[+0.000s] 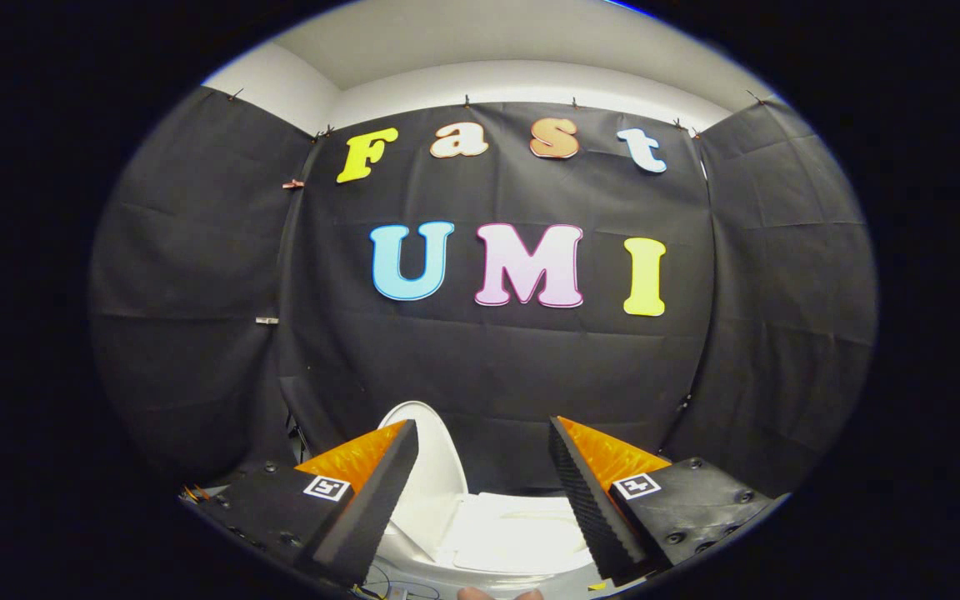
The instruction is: Open the toilet lid.
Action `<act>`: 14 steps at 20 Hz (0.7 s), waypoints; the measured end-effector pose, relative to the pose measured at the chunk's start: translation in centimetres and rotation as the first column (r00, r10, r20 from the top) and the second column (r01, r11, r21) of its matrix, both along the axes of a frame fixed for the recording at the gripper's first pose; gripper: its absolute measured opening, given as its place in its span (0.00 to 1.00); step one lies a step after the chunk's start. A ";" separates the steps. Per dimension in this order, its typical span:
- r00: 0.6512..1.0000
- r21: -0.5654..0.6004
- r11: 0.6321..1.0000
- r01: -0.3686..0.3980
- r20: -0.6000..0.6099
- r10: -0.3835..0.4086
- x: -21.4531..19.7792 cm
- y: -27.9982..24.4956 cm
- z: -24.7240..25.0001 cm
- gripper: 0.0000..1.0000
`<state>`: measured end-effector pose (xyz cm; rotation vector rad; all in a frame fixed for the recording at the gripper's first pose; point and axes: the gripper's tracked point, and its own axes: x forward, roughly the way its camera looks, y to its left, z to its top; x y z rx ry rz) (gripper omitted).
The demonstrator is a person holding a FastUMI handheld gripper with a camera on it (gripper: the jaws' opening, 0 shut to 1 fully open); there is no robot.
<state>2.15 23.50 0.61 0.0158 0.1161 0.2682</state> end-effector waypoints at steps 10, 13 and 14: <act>0.994 0.027 0.996 0.085 0.074 -0.086 -1.8 -11.2 1.5 0.98; 0.990 0.023 0.994 0.107 0.092 -0.109 -2.2 -13.8 1.8 0.98; 0.988 0.023 0.993 0.116 0.098 -0.118 -2.3 -14.5 1.8 0.98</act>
